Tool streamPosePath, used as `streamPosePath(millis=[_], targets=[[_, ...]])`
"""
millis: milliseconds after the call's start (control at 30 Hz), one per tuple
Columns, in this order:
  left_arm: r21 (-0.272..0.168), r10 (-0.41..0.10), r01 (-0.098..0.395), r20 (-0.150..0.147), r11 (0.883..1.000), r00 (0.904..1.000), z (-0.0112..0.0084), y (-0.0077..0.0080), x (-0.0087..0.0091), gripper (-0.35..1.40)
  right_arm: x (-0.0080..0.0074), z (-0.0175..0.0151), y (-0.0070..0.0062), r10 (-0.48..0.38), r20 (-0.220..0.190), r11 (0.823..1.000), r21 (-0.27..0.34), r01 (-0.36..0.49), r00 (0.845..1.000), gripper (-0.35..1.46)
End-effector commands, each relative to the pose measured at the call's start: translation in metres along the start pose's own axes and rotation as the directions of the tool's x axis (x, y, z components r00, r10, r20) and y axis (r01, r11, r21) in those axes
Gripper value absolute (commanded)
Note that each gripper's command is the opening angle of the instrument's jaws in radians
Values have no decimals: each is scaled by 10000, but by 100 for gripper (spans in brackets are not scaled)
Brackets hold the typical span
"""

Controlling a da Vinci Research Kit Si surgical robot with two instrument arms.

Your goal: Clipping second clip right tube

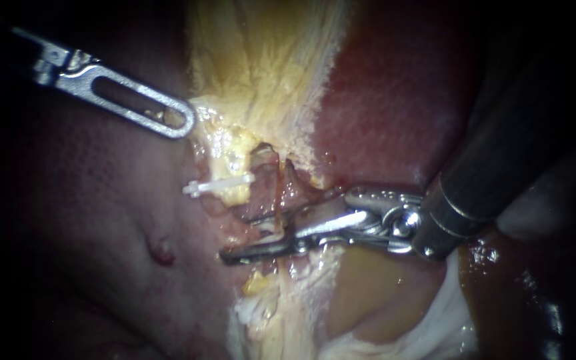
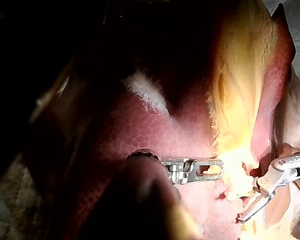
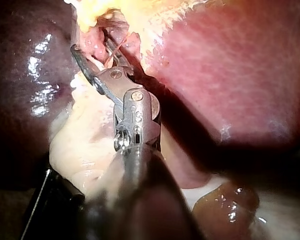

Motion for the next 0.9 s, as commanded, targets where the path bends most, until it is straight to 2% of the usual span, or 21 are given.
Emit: streamPosePath(millis=[33, 167, 367, 900], targets=[[-3, 1, -1, 3, 10000, 10000, 0, 0, 0, -35, 0, 3, 0, 0, -73, 10000, 28, 0, 10000, 44], [-3, 2, -2, 2, 10000, 10000, 0, 0, 0, -35, -2, 10, 2, -32, -254, 9999, 97, 34, 9997, 49], [0, 5, -5, -2, 10000, 10000, -1, 1, 1, -35, -8, 10, 3, -362, -232, 9993, 99, 364, 9991, 50], [8, 7, -7, -10, 10000, 10000, -3, 1, 1, -35, -12, -37, -1, -1136, -253, 9934, 141, 1140, 9932, 50]])
